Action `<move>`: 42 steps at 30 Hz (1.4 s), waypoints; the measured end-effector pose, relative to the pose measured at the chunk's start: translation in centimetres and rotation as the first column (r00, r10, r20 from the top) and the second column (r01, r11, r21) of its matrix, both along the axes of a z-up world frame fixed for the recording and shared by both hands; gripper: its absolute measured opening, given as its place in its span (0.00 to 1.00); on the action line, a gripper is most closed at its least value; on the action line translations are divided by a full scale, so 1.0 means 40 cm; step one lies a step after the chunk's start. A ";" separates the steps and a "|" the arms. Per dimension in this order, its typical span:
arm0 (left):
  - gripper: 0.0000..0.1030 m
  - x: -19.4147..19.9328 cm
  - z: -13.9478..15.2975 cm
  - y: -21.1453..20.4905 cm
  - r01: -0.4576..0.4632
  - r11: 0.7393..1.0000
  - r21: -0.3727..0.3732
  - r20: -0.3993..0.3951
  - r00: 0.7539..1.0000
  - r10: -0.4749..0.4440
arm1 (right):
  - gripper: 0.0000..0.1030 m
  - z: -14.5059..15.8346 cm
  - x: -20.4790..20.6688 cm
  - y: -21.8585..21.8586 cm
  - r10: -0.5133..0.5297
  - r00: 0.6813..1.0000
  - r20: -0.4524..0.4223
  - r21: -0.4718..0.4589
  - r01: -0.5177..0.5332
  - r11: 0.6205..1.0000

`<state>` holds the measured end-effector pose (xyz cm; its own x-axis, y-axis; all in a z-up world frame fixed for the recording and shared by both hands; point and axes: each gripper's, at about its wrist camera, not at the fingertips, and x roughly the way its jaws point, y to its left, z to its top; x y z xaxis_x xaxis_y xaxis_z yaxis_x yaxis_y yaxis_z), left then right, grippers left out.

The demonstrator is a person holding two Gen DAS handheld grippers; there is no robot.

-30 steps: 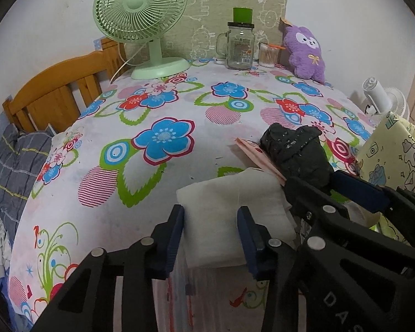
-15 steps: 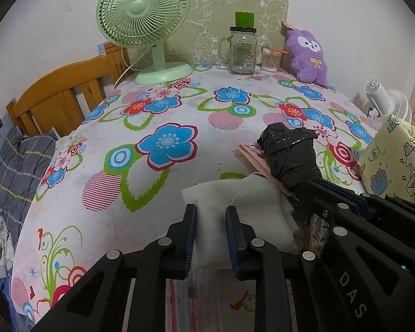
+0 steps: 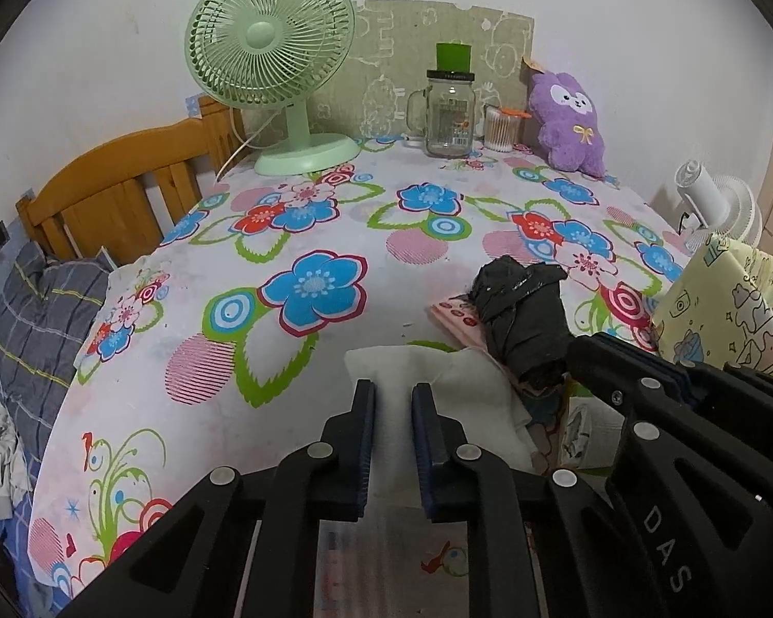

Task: Organize soft objects
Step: 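Grasp the black plastic-wrapped bundle with the right tool and lift it, then carry the black bundle toward the box with the right tool while the left tool grasps the white towel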

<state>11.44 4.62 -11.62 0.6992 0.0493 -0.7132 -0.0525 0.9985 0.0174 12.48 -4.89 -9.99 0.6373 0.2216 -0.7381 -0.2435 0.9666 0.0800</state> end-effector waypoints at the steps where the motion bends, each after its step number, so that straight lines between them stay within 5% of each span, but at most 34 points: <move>1: 0.12 0.000 0.002 0.001 0.001 1.000 0.000 0.003 1.000 -0.001 | 0.16 0.003 0.001 0.002 -0.002 1.000 0.001 -0.005 0.002 1.000; 2: 0.11 0.001 0.004 0.001 0.002 1.000 0.000 0.004 1.000 -0.002 | 0.21 0.004 0.003 0.001 -0.008 1.000 0.001 -0.008 0.008 1.000; 4: 0.10 0.004 0.009 0.004 0.001 1.000 -0.004 0.010 1.000 -0.001 | 0.58 0.006 0.009 -0.004 -0.024 1.000 0.009 -0.005 0.024 1.000; 5: 0.10 0.006 0.012 0.006 -0.001 1.000 -0.003 0.015 1.000 0.001 | 0.64 0.008 0.011 -0.006 -0.032 0.999 0.017 0.000 0.032 0.999; 12: 0.09 0.028 0.006 0.022 -0.010 1.000 0.004 0.014 1.000 0.010 | 0.67 -0.007 0.050 0.006 -0.044 0.999 0.009 0.004 0.044 0.999; 14: 0.09 0.035 0.000 0.026 -0.016 1.000 0.003 0.008 1.000 0.016 | 0.66 -0.018 0.062 0.007 -0.048 0.999 -0.008 0.015 0.048 0.999; 20: 0.09 0.052 -0.015 0.027 -0.019 1.000 0.012 -0.009 1.000 0.019 | 0.37 -0.044 0.095 0.013 -0.049 0.998 -0.049 0.021 0.050 0.999; 22: 0.09 0.053 -0.019 0.027 -0.020 1.000 0.014 -0.013 1.000 0.021 | 0.18 -0.052 0.102 0.014 -0.046 0.997 -0.064 0.016 0.047 0.999; 24: 0.08 0.053 -0.019 0.028 -0.022 1.000 0.010 -0.016 1.000 0.022 | 0.14 -0.055 0.105 0.013 -0.044 0.997 -0.071 0.019 0.045 0.999; 42: 0.06 0.009 0.044 -0.004 -0.004 1.000 -0.009 0.041 0.999 0.005 | 0.07 0.025 0.039 -0.017 -0.045 0.999 0.016 0.034 0.044 0.998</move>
<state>11.81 4.46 -9.86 0.7273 0.0461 -0.6847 -0.0575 0.9983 0.0062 14.04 -5.56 -9.01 0.6592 0.2172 -0.7199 -0.2020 0.9733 0.1087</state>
